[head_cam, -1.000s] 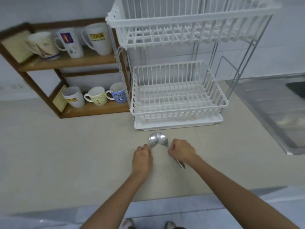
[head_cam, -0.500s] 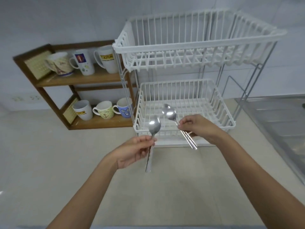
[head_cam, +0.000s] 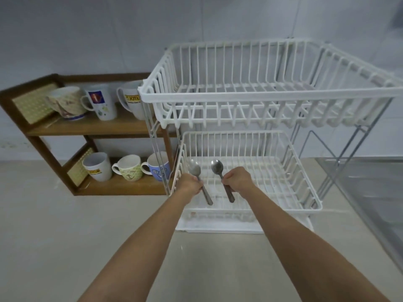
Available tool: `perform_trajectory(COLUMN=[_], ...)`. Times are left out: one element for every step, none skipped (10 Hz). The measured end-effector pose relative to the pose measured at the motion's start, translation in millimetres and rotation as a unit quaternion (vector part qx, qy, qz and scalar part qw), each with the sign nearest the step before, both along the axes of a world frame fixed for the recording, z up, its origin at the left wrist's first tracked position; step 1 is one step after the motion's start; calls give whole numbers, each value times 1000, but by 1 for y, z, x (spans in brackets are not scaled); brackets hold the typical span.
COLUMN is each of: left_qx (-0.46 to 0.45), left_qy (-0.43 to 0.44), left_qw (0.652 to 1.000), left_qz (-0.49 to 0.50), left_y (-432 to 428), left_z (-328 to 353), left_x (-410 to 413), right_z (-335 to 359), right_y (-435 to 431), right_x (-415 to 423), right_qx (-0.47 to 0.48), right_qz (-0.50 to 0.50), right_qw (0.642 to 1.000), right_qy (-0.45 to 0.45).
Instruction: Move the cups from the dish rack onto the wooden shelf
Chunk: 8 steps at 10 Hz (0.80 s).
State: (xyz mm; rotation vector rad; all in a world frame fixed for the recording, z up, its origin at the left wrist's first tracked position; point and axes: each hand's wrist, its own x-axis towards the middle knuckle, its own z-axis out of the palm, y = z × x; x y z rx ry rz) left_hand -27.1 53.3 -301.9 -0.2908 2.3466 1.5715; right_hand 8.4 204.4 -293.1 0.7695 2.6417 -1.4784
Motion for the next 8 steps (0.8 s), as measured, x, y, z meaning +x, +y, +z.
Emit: perform_trajectory(left_qx=[-38, -74, -121, -127, -194, -269, -250, -218], left_qy=[-5, 6, 37, 35, 63, 108, 204, 323], left_qw=[999, 996, 990, 989, 975, 952, 943, 918], left_qz=[-25, -48, -65, -69, -94, -101, -82, -67], left_y=[2, 0, -4, -4, -2, -1, -4, -9], left_z=[-19, -27, -40, -42, -34, -26, -12, -7], left_x=[-8, -9, -13, -13, -8, -2, 16, 35], right_z=[-17, -26, -36, -38, -35, -31, -20, -14], right_y=[-3, -5, -5, -5, -6, -7, -13, -17], right_x=[-7, -5, -4, -3, 0, 5, 24, 42], right_qx=[29, 61, 93, 109, 132, 144, 164, 236], right_qz=[12, 19, 14, 14, 20, 27, 24, 0], right_qw=[999, 998, 996, 994, 991, 989, 986, 965], right_qy=[-8, -9, -12, -17, -26, -27, 31, 113])
